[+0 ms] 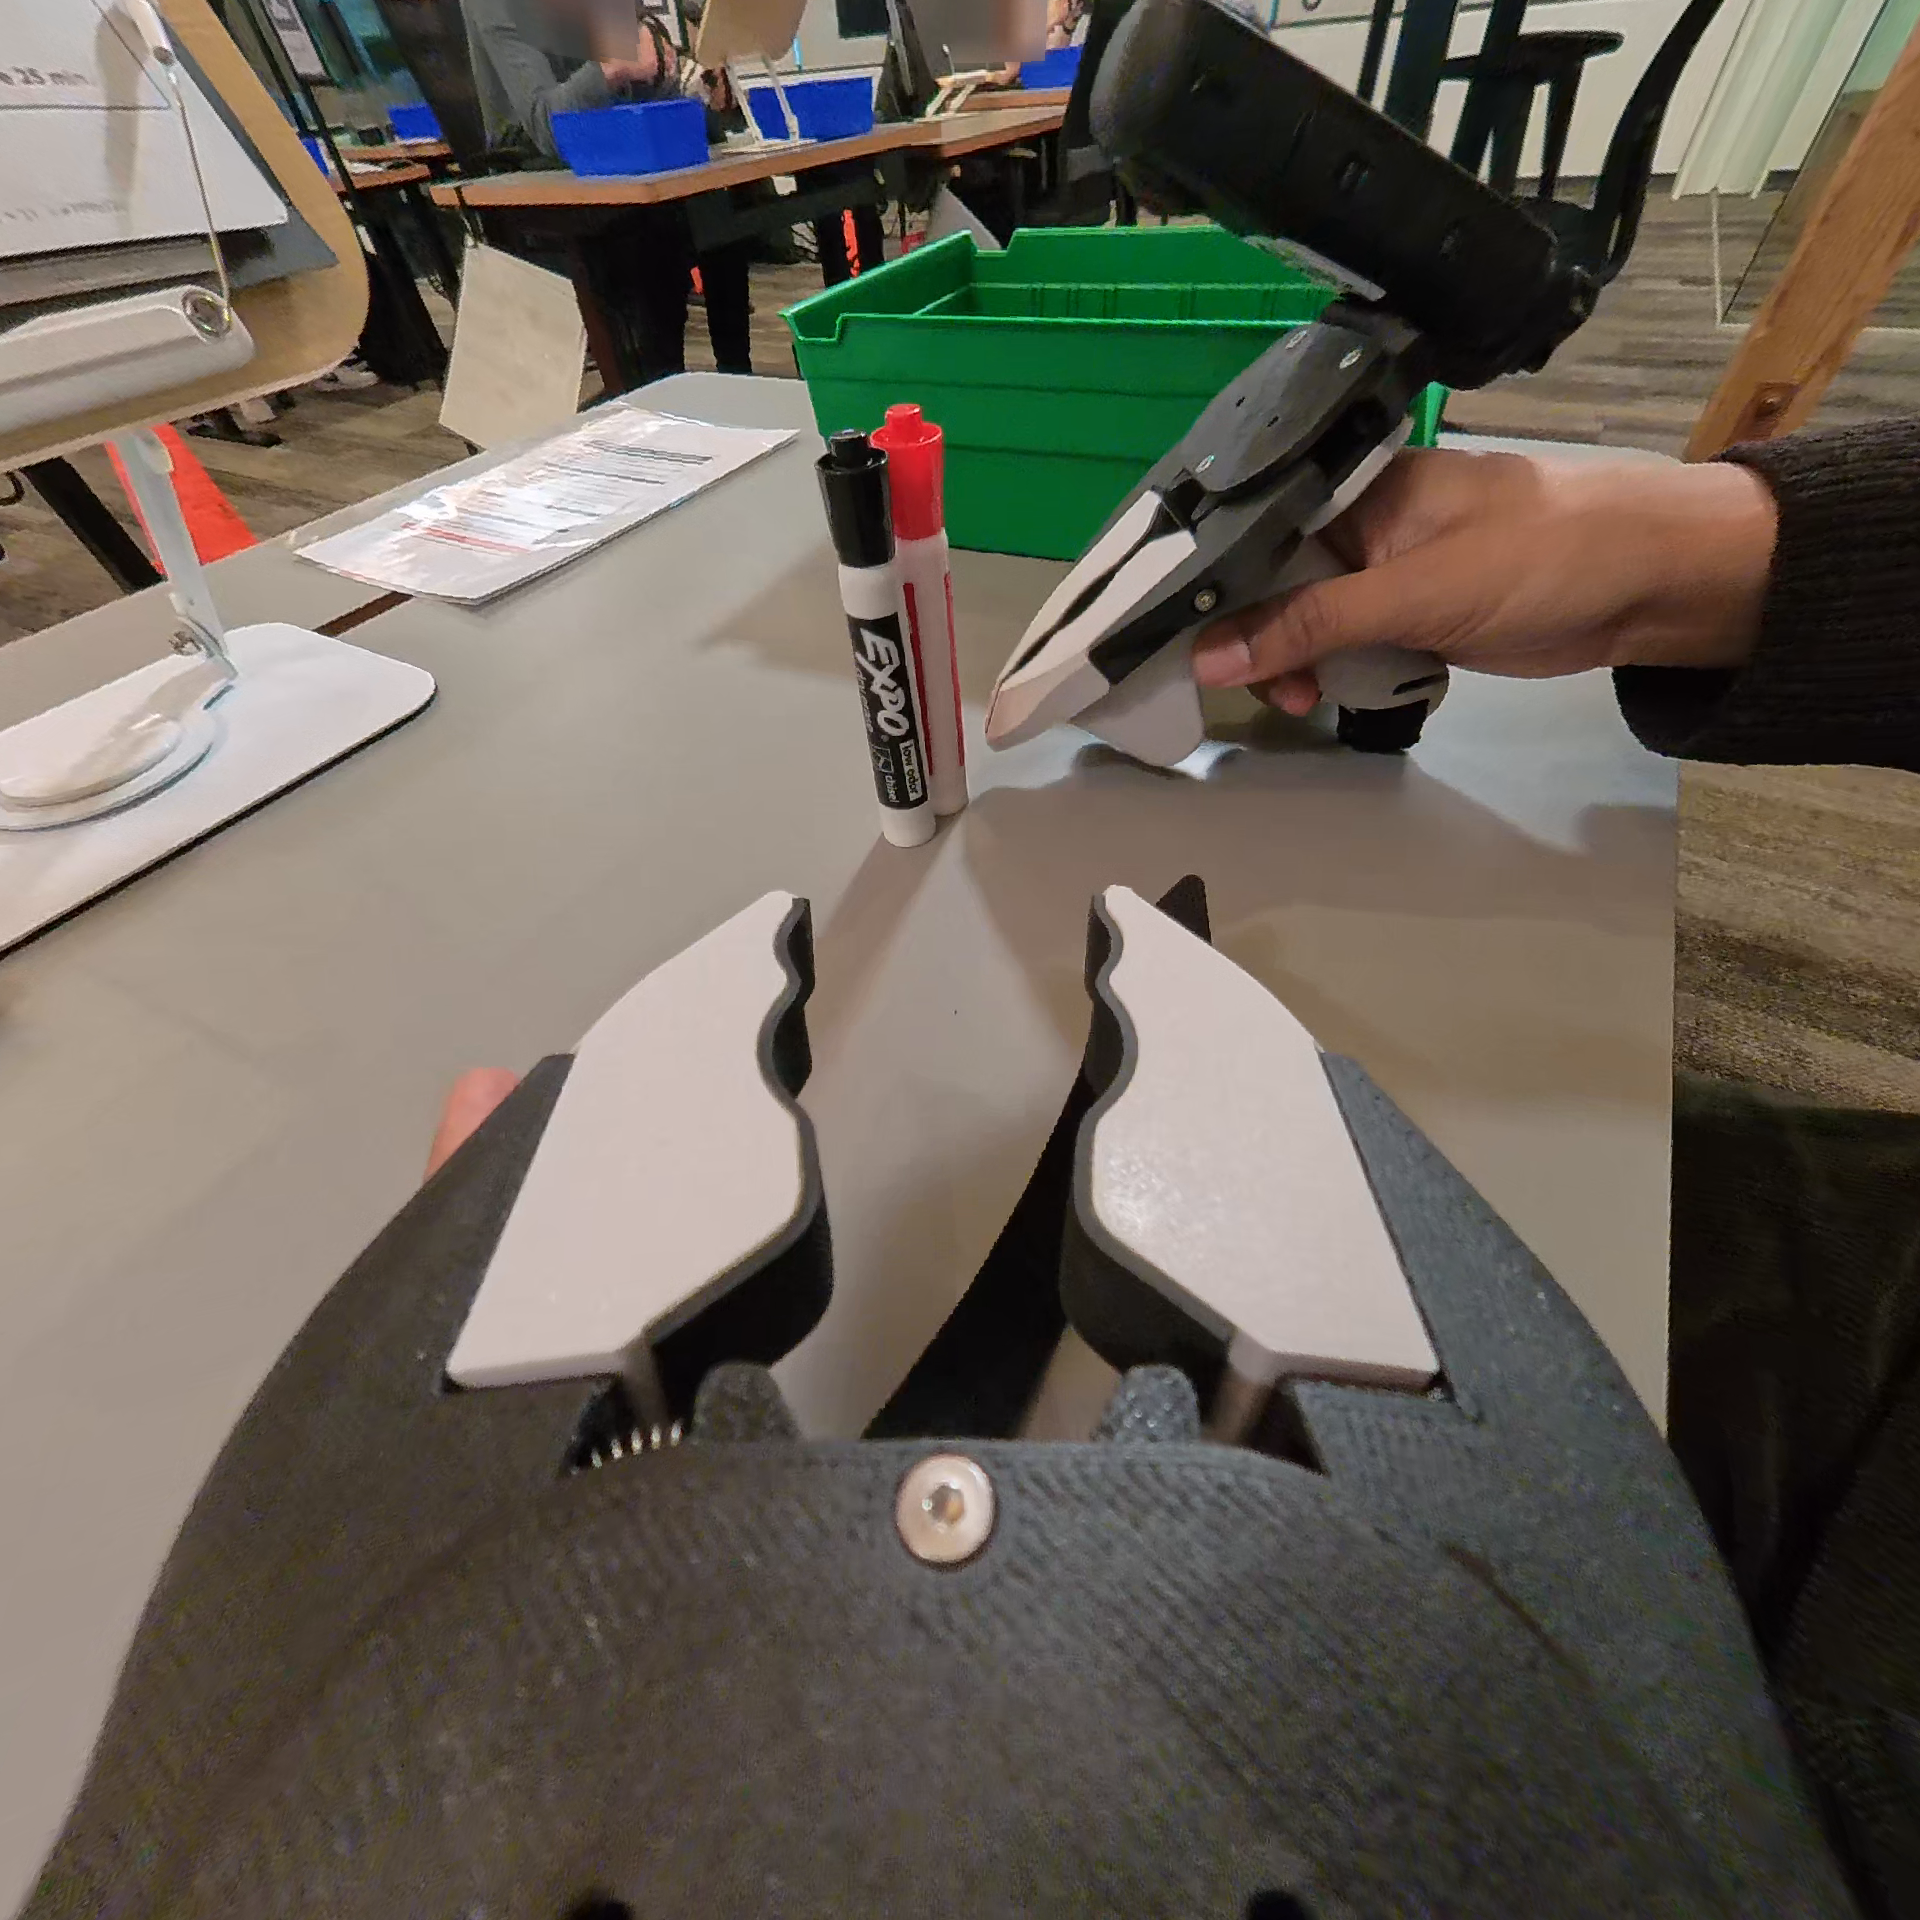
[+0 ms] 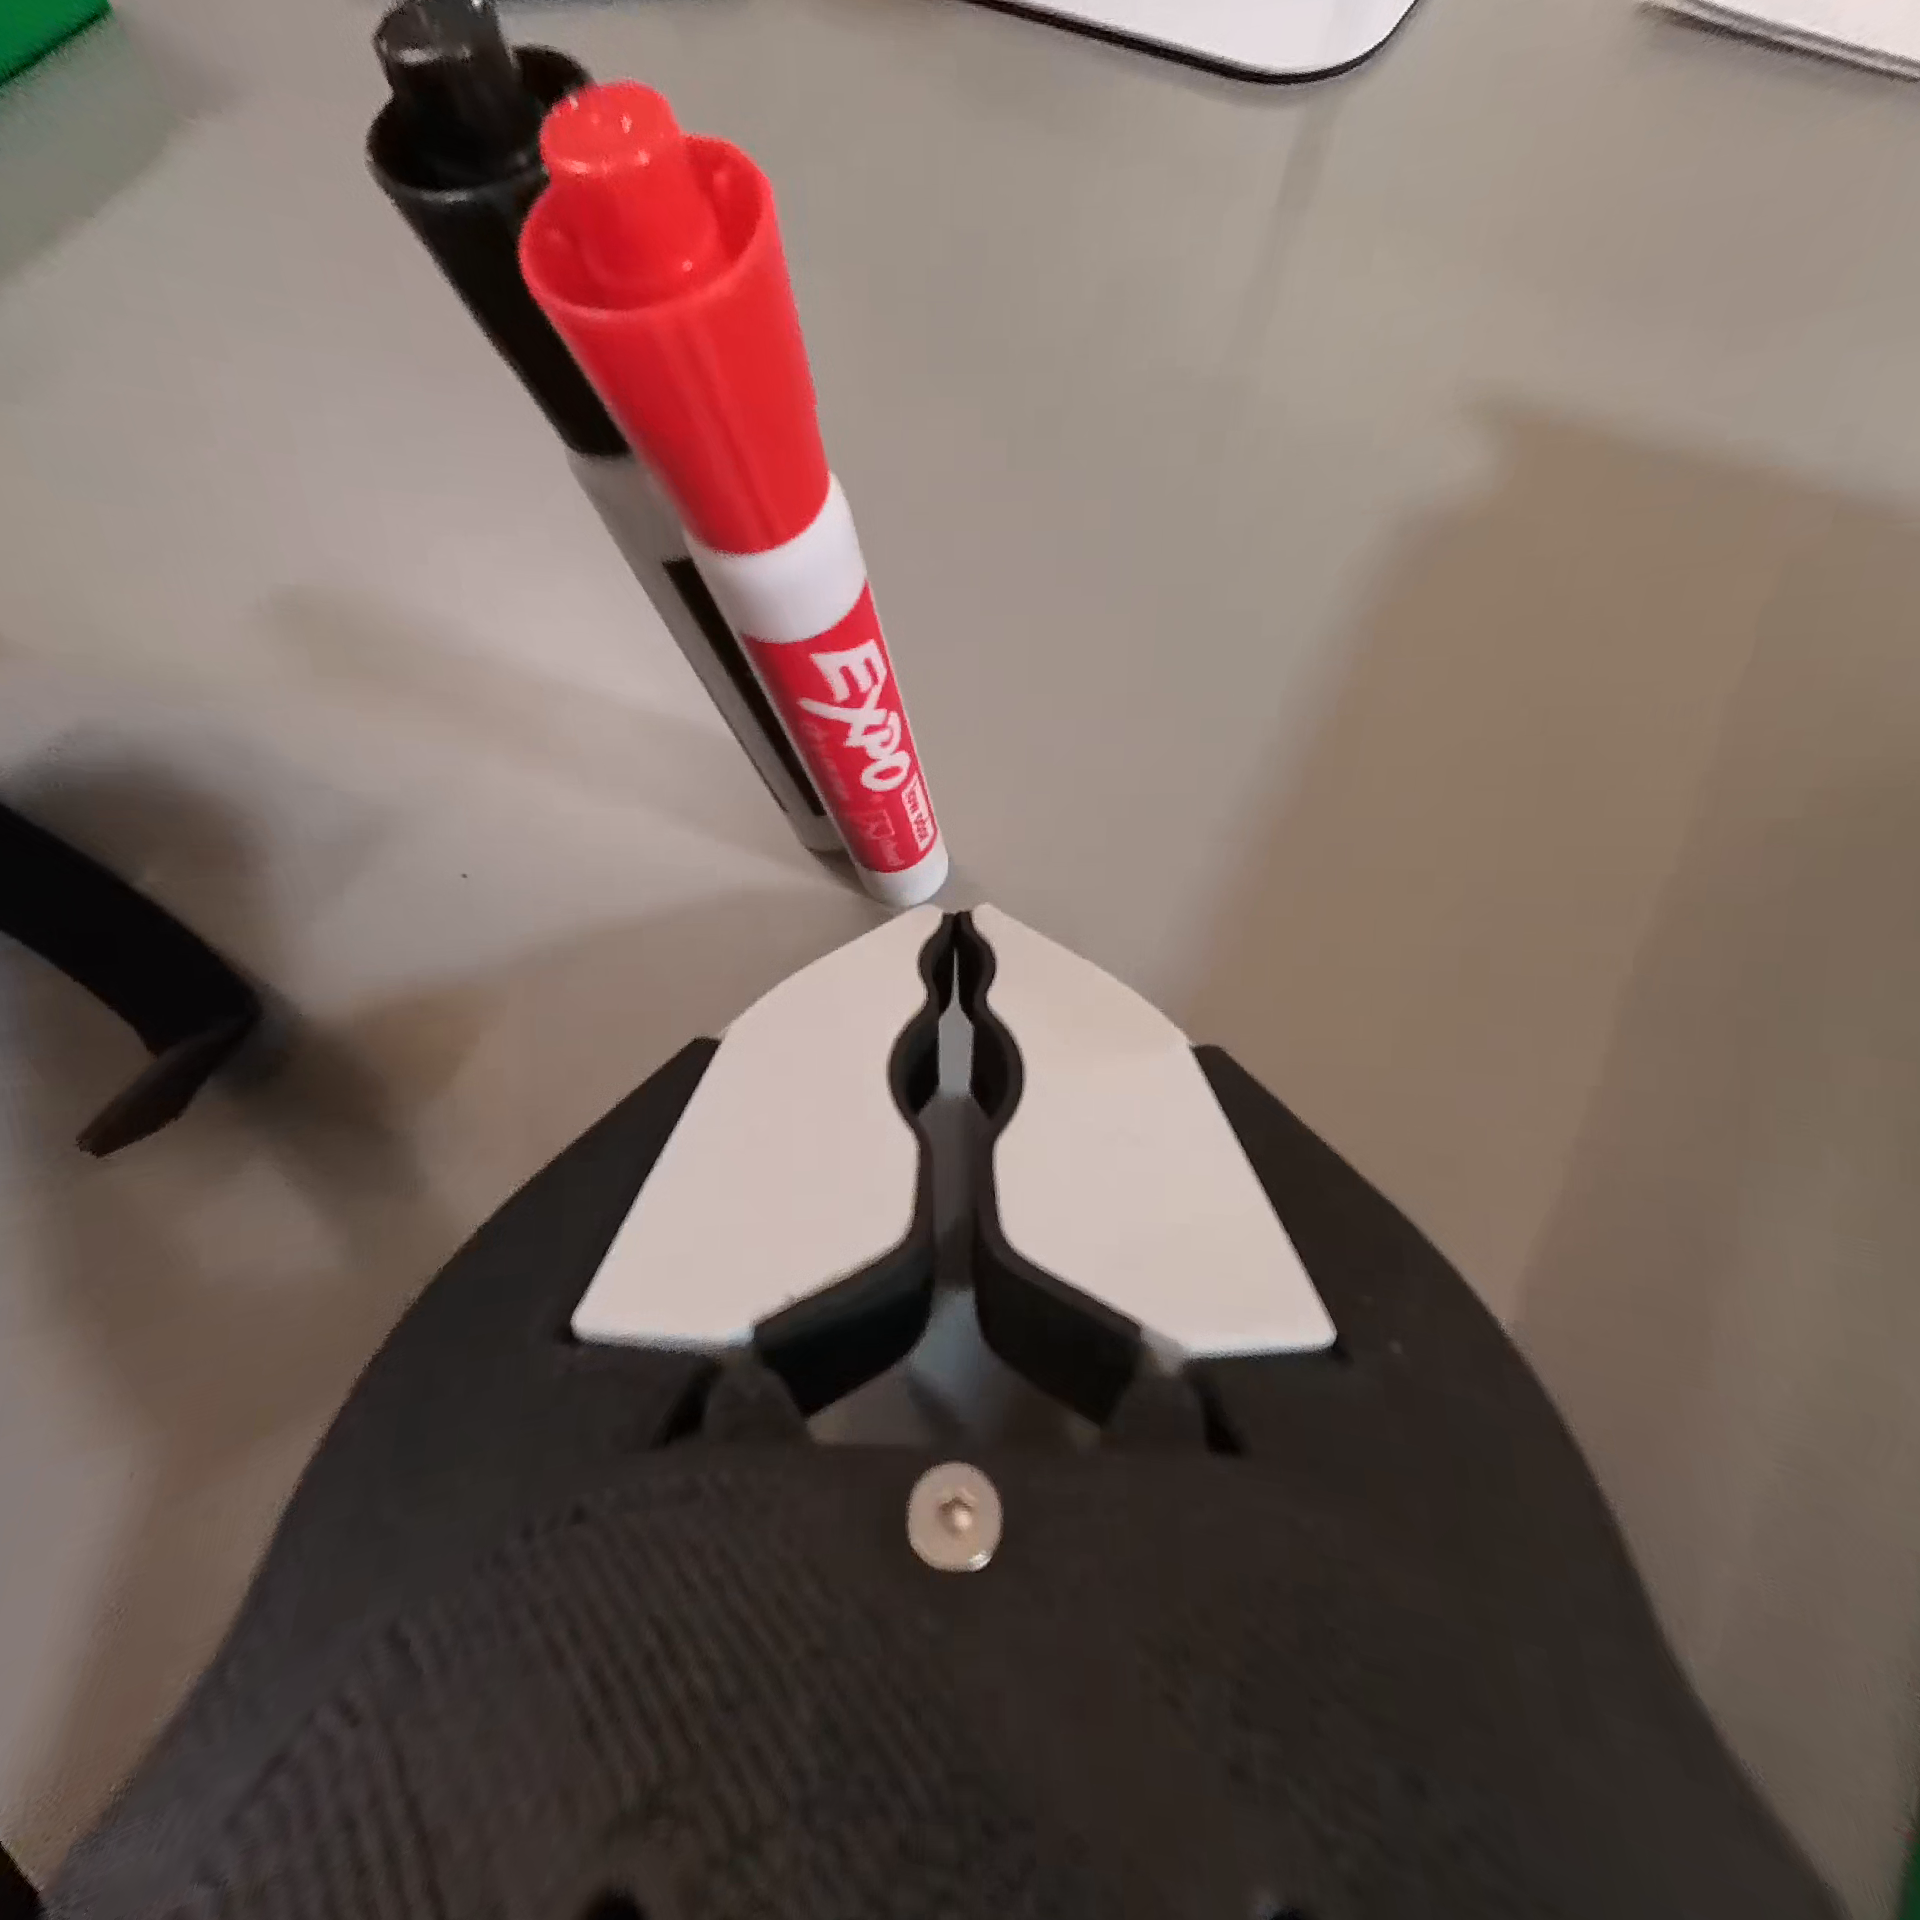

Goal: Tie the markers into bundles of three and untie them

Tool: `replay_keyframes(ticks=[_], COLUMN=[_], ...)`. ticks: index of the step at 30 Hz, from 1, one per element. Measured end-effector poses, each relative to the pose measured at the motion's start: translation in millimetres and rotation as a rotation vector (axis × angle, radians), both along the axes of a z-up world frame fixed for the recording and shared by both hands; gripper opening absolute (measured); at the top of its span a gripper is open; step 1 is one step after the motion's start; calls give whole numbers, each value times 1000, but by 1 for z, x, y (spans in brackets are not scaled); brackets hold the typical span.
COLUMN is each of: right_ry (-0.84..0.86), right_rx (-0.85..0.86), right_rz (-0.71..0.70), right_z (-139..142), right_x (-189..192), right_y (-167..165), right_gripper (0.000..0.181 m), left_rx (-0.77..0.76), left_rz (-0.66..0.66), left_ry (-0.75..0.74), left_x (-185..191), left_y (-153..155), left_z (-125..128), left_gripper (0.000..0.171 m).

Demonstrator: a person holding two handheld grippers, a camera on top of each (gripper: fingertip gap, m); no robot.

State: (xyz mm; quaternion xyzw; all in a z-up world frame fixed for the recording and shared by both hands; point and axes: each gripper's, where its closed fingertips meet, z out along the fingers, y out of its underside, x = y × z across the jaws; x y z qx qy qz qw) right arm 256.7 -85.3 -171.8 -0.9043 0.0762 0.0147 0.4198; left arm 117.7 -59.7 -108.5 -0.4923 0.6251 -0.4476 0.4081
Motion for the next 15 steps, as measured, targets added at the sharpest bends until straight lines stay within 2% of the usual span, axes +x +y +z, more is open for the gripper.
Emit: replay_keyframes(ticks=[15], right_ry=[7], right_rx=[-41], right_rz=[20], right_z=[-6], right_x=[-2], right_y=[8], right_gripper=[0], left_rx=[-49], left_rz=[21], left_ry=[23], left_x=[-7], left_y=[4], left_z=[-2], left_gripper=[52])
